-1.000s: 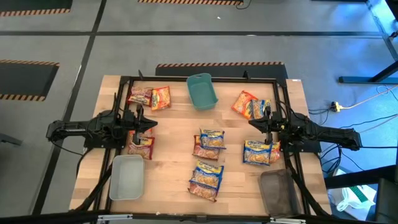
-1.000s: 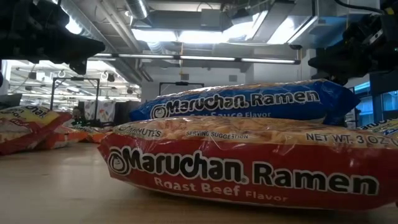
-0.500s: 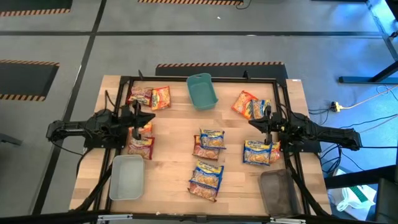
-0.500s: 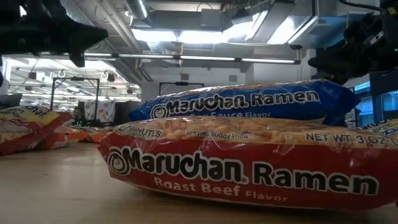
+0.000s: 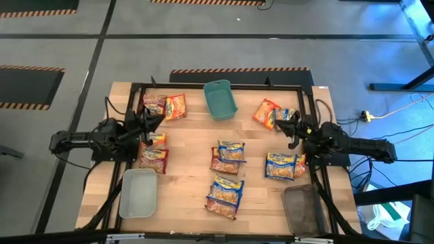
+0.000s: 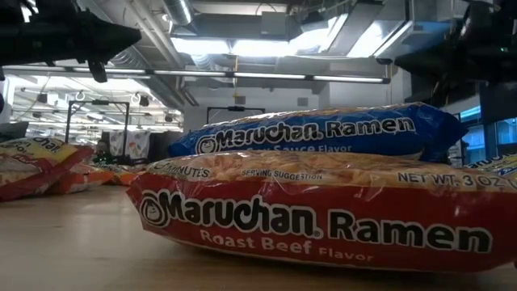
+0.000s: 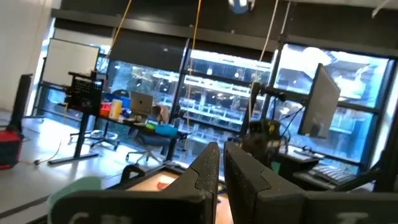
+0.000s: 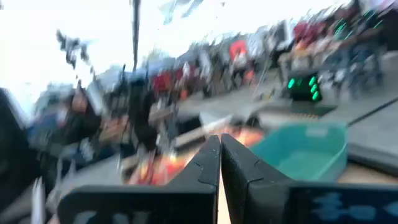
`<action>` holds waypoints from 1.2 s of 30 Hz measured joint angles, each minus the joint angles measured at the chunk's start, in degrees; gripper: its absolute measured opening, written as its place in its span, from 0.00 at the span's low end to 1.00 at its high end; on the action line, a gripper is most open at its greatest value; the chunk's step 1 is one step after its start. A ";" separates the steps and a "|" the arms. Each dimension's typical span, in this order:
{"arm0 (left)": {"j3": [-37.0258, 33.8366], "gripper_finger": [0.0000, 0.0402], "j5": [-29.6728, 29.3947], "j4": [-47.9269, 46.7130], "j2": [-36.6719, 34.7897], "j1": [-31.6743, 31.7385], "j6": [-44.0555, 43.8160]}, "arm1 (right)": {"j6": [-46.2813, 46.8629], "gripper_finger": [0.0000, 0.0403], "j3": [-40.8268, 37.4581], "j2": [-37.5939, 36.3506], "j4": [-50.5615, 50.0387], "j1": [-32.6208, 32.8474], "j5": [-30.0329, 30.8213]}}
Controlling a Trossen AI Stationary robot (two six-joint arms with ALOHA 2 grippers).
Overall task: Sort Maruchan noodles
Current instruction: Put the blue noodle pack into the green bin
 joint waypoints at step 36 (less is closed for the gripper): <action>2.49 0.05 4.39 25.72 36.08 0.55 -6.50 | -10.47 0.73 25.52 69.14 11.88 8.88 -9.71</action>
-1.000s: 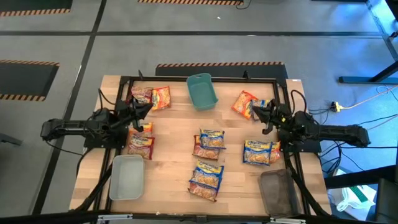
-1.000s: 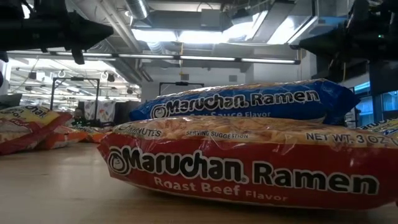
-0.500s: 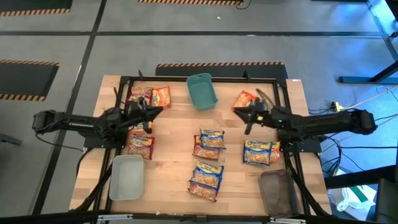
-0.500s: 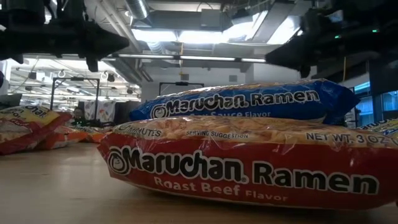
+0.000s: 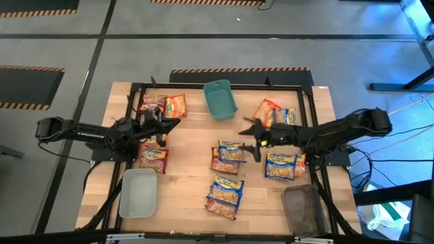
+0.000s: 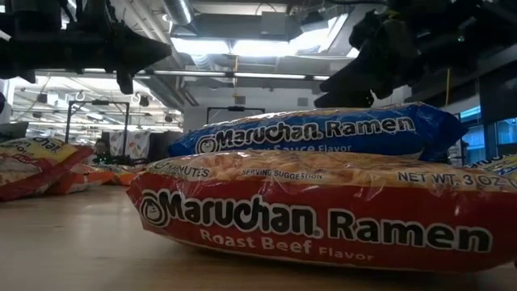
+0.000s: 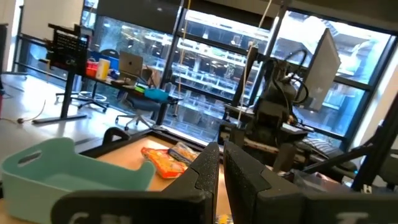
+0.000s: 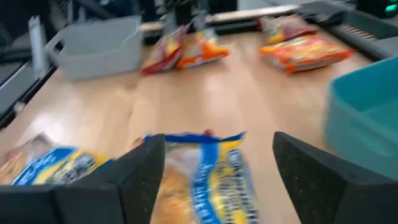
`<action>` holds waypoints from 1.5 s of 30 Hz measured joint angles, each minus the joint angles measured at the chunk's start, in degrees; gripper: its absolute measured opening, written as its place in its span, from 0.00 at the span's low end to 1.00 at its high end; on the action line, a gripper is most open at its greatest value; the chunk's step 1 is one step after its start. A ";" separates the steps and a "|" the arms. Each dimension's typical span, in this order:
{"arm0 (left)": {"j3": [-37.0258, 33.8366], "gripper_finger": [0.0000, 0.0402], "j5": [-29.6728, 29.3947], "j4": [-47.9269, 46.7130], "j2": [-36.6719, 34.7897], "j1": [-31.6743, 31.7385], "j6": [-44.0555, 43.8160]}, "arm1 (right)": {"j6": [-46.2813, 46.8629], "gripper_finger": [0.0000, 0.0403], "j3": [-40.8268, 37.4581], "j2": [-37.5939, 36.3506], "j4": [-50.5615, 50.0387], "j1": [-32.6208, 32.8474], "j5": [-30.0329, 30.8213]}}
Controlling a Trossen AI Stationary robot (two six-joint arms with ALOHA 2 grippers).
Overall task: Sort Maruchan noodles
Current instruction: Put the blue noodle pack into the green bin
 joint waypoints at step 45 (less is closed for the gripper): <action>0.00 0.05 -0.18 4.76 11.81 -1.76 0.39 | -14.79 0.04 9.95 17.45 -11.89 7.25 11.15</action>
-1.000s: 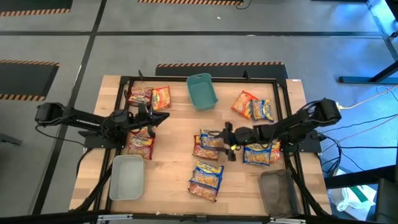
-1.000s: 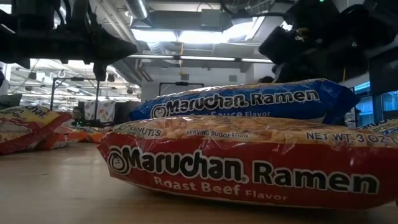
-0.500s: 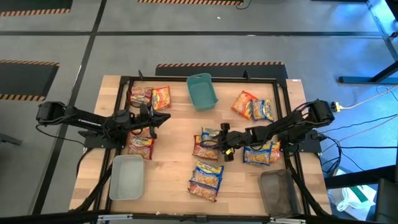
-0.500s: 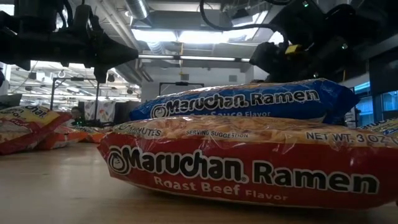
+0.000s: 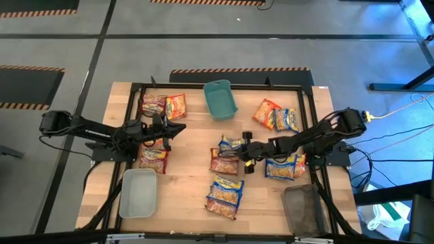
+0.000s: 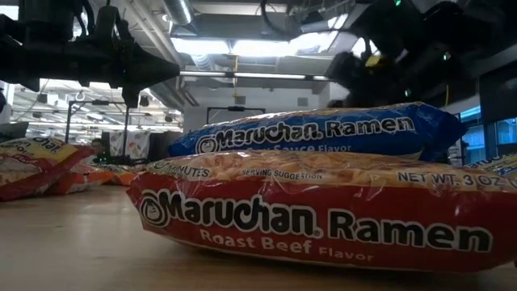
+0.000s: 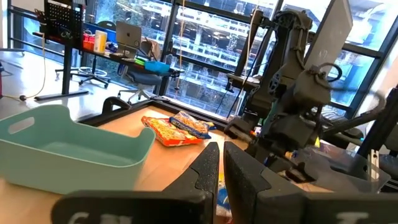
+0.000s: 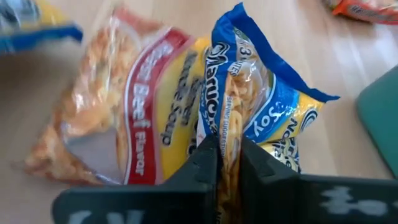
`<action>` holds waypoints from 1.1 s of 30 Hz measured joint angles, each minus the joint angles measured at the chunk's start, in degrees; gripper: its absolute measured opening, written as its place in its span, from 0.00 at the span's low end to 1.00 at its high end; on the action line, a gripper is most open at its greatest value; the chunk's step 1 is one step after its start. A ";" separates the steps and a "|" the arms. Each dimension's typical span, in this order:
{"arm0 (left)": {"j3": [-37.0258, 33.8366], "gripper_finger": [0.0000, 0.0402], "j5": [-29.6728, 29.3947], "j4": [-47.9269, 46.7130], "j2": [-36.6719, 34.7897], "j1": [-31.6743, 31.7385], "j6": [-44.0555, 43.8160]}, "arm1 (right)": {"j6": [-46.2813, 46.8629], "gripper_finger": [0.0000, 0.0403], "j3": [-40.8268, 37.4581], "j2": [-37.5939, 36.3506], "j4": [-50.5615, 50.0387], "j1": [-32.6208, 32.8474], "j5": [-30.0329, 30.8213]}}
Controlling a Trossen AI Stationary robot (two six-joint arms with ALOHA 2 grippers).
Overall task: Sort Maruchan noodles
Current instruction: Put the blue noodle pack into the green bin
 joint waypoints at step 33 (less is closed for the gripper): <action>9.09 0.50 -6.85 -2.90 10.30 0.33 -18.40 | -45.97 0.01 -0.02 -5.10 14.64 -5.36 8.35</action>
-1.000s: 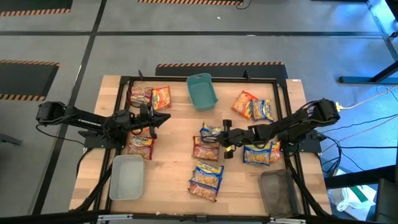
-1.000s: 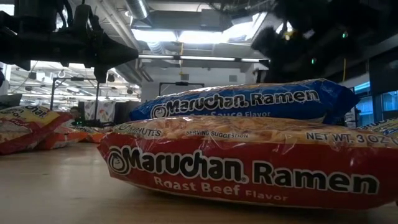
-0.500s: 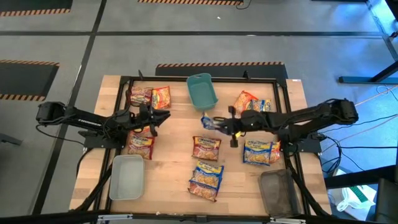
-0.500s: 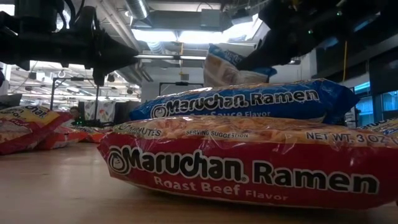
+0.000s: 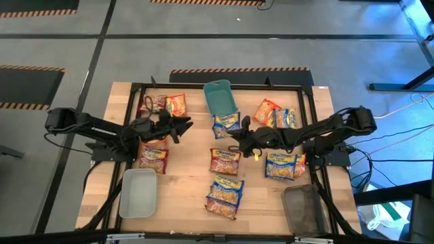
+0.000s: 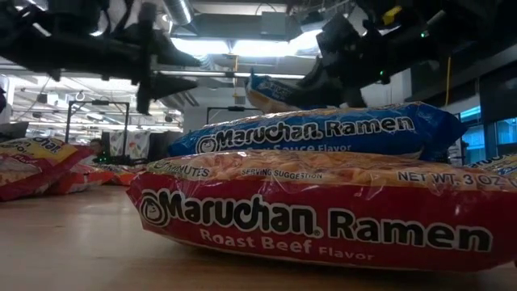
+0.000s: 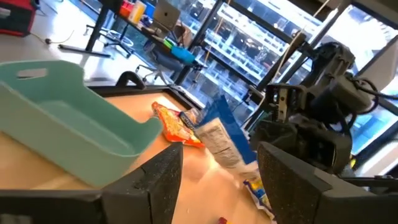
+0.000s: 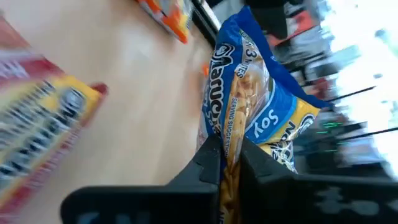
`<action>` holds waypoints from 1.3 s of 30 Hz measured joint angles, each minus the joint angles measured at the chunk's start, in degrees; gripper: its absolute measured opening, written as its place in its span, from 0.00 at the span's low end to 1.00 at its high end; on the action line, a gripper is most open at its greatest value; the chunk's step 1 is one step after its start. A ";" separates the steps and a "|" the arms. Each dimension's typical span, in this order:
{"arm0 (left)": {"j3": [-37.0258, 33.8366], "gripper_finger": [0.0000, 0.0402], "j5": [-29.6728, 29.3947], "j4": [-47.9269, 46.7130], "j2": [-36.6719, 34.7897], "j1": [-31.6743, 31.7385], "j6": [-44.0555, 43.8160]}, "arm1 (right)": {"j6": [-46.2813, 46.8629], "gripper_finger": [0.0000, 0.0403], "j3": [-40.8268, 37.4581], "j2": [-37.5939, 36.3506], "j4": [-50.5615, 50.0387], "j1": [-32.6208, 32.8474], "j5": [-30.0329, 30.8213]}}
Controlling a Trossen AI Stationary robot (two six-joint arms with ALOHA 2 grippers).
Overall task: Sort Maruchan noodles
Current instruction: Put the blue noodle pack into the green bin
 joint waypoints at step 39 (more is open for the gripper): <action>20.95 0.50 5.01 -0.18 25.64 0.39 -5.54 | -17.41 0.02 -0.02 2.43 5.49 4.00 16.92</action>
